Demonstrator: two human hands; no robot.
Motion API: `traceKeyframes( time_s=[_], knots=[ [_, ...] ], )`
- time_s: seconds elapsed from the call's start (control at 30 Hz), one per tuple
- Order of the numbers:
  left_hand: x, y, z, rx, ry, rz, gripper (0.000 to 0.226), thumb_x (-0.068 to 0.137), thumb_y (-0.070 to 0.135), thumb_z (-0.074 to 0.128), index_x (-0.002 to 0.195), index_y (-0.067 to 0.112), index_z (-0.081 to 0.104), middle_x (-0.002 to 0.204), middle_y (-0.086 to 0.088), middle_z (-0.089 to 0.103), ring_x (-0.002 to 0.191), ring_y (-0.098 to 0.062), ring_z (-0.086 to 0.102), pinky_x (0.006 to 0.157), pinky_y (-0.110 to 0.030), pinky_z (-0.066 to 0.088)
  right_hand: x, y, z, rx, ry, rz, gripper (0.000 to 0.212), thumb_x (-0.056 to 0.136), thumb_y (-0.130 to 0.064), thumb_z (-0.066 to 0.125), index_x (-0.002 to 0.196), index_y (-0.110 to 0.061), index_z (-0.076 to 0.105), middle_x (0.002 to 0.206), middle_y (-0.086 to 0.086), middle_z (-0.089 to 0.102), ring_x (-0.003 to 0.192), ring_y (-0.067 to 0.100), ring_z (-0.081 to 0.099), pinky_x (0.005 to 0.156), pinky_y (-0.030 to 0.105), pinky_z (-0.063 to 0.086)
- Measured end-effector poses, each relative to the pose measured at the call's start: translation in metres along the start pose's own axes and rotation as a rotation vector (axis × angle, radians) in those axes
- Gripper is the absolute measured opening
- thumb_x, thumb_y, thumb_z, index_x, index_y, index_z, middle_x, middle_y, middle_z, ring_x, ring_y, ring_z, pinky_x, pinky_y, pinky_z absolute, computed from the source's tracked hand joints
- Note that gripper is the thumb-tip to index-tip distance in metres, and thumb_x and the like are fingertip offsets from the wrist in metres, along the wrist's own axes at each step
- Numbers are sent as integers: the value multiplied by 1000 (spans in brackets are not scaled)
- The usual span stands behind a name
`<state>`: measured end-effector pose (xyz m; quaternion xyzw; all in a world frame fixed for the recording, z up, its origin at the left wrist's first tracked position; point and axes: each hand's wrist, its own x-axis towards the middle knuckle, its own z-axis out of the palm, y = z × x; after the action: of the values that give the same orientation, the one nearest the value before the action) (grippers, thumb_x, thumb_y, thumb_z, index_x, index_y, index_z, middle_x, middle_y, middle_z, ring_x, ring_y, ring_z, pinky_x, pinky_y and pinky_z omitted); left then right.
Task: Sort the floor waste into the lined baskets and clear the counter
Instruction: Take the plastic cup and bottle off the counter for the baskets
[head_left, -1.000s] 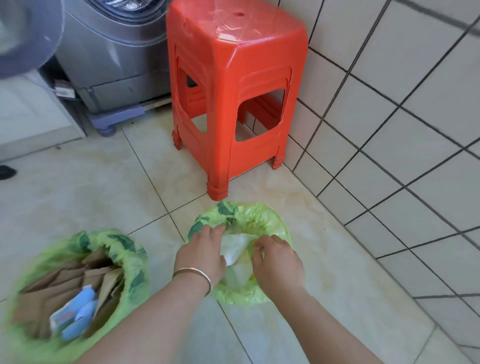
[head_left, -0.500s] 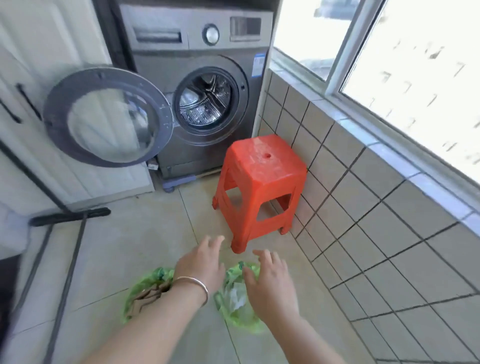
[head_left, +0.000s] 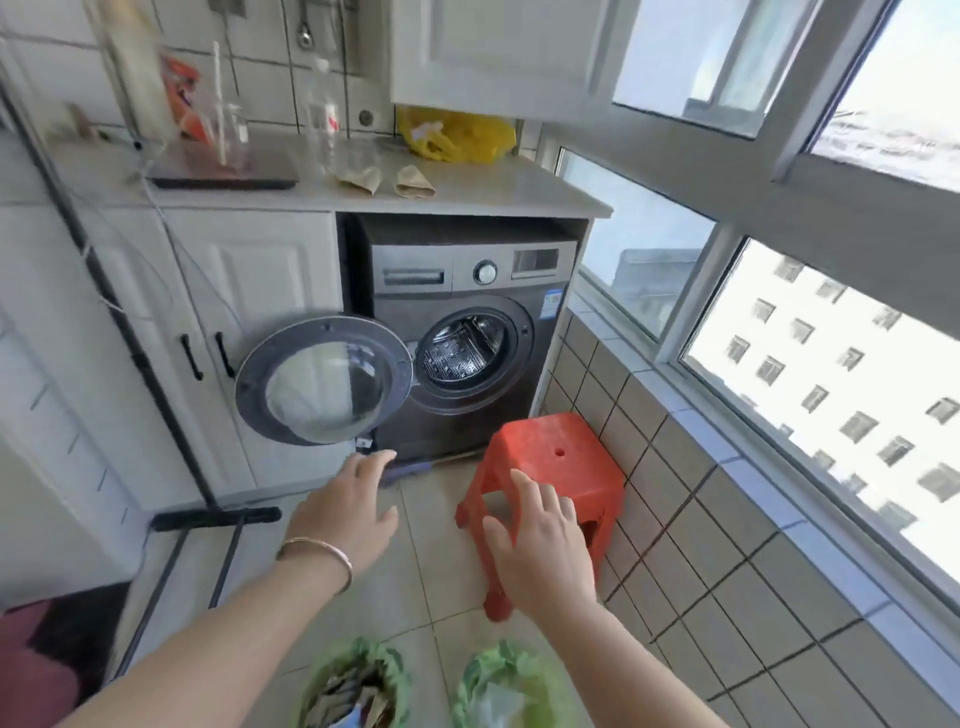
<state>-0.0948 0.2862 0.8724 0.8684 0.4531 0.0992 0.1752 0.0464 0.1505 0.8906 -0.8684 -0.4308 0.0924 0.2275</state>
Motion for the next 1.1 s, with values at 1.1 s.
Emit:
traceKeyframes(
  time_s=[1.1],
  knots=[
    [124, -81, -158, -149, 369, -216, 56, 85, 29, 56, 137, 25, 33, 130, 0, 49, 98, -17, 60, 90, -40, 51, 208, -178, -25, -40, -35, -416, 58, 94, -36, 44, 146, -19, 23, 146, 5, 37, 134, 27, 30, 106, 41, 33]
  ],
)
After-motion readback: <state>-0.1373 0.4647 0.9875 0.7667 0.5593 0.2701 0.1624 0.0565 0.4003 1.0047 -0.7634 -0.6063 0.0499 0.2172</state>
